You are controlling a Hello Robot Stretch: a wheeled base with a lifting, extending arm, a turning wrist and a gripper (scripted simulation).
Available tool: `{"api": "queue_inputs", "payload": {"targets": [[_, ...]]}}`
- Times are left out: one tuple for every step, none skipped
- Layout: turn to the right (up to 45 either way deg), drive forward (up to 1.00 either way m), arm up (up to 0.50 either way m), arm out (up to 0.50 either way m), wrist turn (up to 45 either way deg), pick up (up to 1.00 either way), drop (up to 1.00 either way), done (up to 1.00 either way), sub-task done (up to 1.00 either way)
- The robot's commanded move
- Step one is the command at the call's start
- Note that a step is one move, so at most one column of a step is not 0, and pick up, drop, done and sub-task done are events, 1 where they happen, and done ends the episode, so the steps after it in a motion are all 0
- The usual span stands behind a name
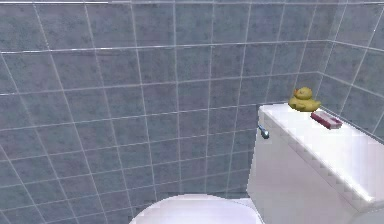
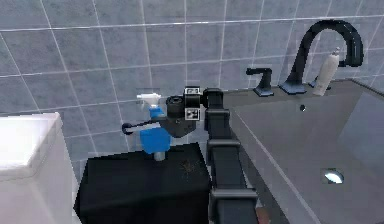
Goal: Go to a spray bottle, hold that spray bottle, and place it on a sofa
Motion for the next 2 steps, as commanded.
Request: {"api": "queue_inputs", "payload": {"targets": [[0.0,0.00,0.08,0.00,0.0,0.00,0.00,0.00,0.00],[0.0,0.00,0.00,0.00,-45.0,0.00,0.00,0.00,0.00]]}}
